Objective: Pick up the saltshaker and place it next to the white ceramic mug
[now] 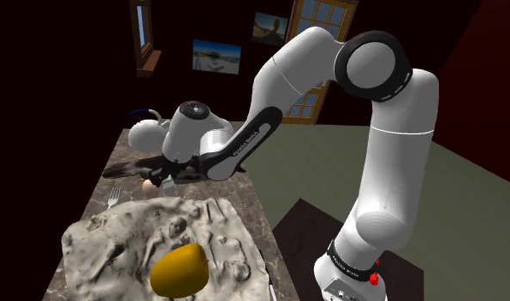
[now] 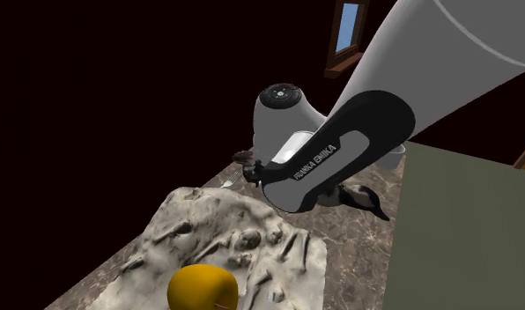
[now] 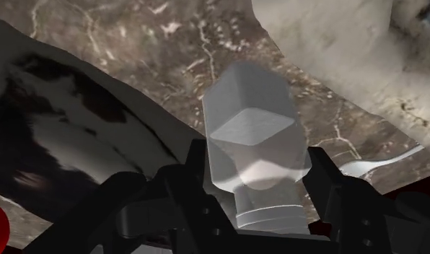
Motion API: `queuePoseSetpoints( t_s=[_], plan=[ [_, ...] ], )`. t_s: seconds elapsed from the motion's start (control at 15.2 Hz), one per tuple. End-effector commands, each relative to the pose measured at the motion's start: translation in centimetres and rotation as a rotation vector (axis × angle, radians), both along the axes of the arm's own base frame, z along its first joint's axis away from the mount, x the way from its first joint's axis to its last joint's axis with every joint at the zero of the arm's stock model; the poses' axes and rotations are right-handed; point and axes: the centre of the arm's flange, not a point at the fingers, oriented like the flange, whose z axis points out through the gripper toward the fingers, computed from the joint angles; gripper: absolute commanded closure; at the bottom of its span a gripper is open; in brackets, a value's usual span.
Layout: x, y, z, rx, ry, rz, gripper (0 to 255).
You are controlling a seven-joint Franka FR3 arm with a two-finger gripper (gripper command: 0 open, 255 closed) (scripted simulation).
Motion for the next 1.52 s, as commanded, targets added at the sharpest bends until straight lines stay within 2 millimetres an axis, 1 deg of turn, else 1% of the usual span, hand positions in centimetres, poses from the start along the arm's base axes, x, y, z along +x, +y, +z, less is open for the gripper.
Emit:
queuePoseSetpoints(
  t_s=[0.0,1.39,1.45],
  plan=[
    [0.1,0.1,1.1,0.0,0.0,0.0,255],
    [0.1,0.1,12.2,0.0,0.0,0.0,255],
    [0.1,0.1,12.2,0.0,0.0,0.0,255]
  ],
)
